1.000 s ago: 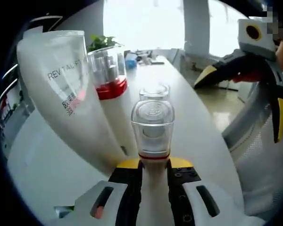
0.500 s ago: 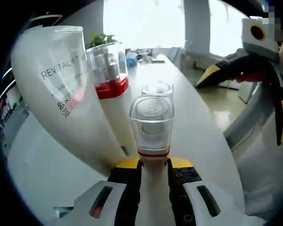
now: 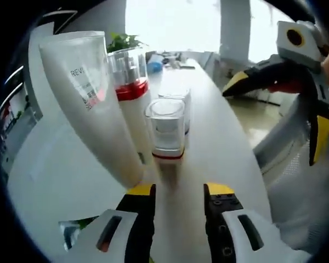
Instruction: Arrange the skincare products in the storage area until every visible bottle or jar stands upright without overlapping.
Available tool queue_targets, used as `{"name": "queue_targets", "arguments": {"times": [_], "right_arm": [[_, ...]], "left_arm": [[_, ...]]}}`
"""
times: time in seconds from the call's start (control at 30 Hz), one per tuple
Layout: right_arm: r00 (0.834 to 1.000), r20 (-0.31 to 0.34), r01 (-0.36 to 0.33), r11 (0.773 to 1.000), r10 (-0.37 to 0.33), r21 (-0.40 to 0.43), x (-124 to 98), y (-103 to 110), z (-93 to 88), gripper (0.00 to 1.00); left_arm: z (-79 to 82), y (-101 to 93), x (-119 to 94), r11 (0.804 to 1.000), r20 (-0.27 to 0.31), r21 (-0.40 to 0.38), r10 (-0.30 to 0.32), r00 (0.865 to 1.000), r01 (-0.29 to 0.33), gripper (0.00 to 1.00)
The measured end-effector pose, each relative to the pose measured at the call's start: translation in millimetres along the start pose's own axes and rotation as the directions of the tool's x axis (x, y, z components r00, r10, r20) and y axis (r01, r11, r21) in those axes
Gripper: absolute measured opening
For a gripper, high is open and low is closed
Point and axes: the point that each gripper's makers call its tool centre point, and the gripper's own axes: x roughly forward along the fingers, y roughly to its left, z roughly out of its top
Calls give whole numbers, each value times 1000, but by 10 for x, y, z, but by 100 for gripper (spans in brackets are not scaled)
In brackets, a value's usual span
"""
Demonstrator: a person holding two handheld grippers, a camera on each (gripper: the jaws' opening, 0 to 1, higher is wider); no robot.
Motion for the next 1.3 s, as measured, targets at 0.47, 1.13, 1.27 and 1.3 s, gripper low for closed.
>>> {"name": "queue_targets", "arguments": {"times": [0.47,1.13,1.27,1.3], "right_arm": [[999,-15,-38,998,37,-52,17,93,-8,87],[996,5,-84,996,84,-24,14,152,14,88],[996,8,-91,996,91,-23,12,165,18,88],[996,10,-92,995,93,-22,11,166,20,88]], "left_arm": [[-310,-112,-405,970,-20,-233,64,998,-67,55],[-814,-283,-1145,834,-53,-495,252,966,-244,81],[-844,-324,-1290,804,-54,-528,288,956,-273,86],[-846,-338,-1316,800,-52,-534,292,955,-274,86]]}}
